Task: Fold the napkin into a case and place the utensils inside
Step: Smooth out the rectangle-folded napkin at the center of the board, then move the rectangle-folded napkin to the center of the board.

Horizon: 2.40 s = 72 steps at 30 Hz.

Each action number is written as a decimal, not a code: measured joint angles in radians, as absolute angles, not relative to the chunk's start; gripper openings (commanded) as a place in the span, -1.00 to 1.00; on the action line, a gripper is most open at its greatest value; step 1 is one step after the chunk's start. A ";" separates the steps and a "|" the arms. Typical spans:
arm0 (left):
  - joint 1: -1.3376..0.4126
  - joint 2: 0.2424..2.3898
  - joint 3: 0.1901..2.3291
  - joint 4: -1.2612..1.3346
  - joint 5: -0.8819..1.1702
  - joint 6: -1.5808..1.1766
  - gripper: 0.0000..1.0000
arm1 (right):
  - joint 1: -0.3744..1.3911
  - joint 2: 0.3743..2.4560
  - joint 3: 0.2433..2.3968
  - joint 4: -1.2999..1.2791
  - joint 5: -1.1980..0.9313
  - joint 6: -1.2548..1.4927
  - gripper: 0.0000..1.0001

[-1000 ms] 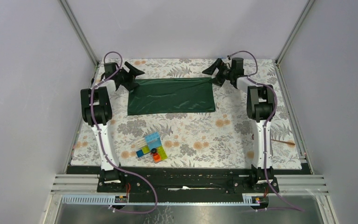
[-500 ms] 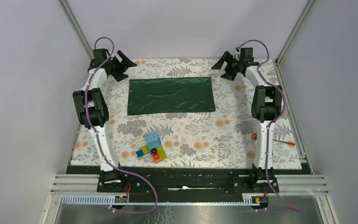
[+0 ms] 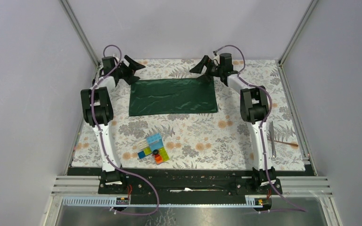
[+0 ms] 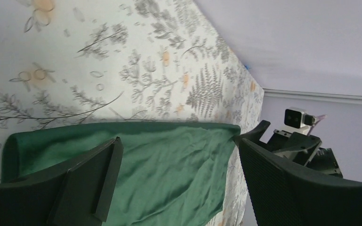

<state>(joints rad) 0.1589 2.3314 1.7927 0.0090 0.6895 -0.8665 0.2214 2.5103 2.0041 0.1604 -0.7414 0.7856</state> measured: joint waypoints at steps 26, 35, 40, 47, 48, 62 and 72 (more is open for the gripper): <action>0.000 1.729 1.566 -0.474 0.362 -0.521 0.97 | 0.206 2.276 1.970 -0.859 -0.133 0.416 0.57; -0.035 1.717 1.529 -0.524 0.354 -0.501 0.97 | 0.271 2.457 2.243 -1.049 -0.024 0.403 0.41; -0.032 1.677 1.529 -0.522 0.358 -0.501 0.98 | 0.296 2.510 2.313 -1.102 0.019 0.398 0.30; -0.030 1.662 1.529 -0.522 0.370 -0.501 0.97 | 0.312 2.567 2.356 -1.132 0.046 0.396 0.20; -0.030 1.662 1.529 -0.522 0.371 -0.501 0.97 | 0.315 2.571 2.360 -1.134 0.052 0.396 0.21; -0.004 1.662 1.529 -0.521 0.389 -0.506 0.97 | 0.340 2.550 2.307 -1.079 0.089 0.392 -0.41; -0.004 1.662 1.526 -0.517 0.396 -0.509 0.97 | 0.337 2.415 2.063 -0.892 0.089 0.294 -1.00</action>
<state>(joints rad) -0.0036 1.6615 1.5261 -0.5167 0.3958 -0.5087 0.3370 2.4149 2.0632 -0.8925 0.0895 0.2935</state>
